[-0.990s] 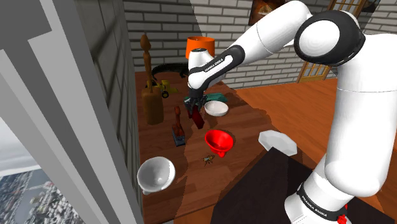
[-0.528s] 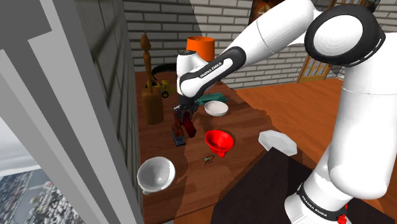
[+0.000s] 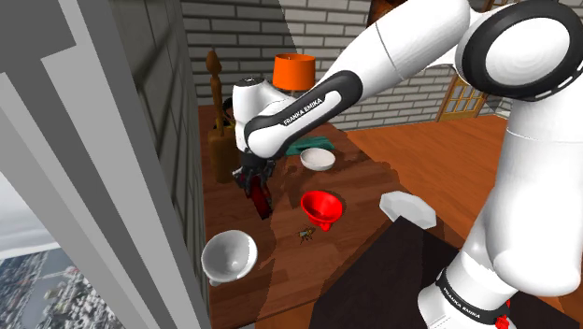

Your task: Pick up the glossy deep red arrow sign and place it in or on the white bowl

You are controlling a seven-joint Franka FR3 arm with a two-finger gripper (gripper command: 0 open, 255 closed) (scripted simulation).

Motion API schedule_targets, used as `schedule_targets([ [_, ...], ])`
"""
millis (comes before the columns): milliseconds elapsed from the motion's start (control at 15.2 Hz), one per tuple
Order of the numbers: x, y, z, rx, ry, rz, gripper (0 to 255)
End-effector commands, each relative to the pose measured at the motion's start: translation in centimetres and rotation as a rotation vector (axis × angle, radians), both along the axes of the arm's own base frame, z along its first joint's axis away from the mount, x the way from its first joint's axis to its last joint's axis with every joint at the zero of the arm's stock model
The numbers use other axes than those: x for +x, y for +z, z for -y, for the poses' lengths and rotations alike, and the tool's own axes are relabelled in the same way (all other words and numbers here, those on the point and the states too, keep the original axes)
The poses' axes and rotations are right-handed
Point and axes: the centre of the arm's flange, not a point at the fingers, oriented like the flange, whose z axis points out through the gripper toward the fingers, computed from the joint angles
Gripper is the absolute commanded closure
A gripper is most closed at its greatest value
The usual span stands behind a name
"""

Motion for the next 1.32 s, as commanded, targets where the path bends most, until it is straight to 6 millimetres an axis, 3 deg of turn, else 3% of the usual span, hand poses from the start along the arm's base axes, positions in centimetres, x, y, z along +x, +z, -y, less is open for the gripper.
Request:
schedule_targets([
  [0, -0.9, 0.0, -2.5, 0.0, -0.002, 0.0, 255],
  [528, -4.4, 0.6, -13.1, 0.0, -0.002, 0.0, 255],
  [1254, -4.4, -5.2, -13.1, 0.0, -0.002, 0.0, 255],
])
